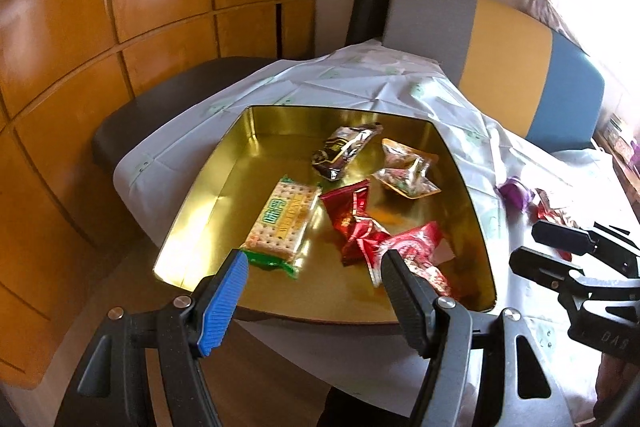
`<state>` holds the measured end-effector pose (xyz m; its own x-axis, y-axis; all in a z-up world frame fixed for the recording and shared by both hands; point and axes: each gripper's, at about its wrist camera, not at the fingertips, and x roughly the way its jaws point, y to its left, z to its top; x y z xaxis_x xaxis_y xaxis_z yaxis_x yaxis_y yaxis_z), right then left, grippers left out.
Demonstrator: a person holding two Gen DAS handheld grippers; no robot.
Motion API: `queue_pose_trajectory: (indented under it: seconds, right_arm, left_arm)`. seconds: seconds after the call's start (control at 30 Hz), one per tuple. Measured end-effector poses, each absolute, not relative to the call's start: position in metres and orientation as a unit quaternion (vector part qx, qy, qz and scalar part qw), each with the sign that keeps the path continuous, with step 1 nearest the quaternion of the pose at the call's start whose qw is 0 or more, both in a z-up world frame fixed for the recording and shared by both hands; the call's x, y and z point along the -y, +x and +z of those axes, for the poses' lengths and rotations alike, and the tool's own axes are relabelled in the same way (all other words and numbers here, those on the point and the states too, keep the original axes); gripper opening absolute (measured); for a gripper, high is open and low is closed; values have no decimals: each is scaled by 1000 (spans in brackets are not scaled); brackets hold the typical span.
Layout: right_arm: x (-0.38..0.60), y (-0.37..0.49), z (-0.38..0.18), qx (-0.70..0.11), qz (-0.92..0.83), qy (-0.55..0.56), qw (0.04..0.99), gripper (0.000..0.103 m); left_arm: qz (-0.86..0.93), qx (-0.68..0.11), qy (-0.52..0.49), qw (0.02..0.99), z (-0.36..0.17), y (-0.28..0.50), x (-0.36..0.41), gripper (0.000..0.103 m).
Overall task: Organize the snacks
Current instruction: 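Reach the left tool to the purple packet and grasp it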
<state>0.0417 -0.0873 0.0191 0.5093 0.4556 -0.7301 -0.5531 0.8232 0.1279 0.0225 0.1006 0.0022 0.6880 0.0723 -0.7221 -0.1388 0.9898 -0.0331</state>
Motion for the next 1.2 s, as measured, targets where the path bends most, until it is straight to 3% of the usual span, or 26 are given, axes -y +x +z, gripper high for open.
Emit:
queue_pose_trajectory:
  seconds: [0.37,0.93,1.2]
  right_arm:
    - [137,36,14,-406,243,-46,880,66]
    - [257,51,9,-429,119,-58,893,72]
    - [331,66,-6,-443,39,-13,895,73]
  left_arm:
    - [33,-388,-18,921,7,19,-76,69]
    - [-23,-382,43,923,17,30,-25,69]
    - [-99,-403,75,907,23,56,21,69]
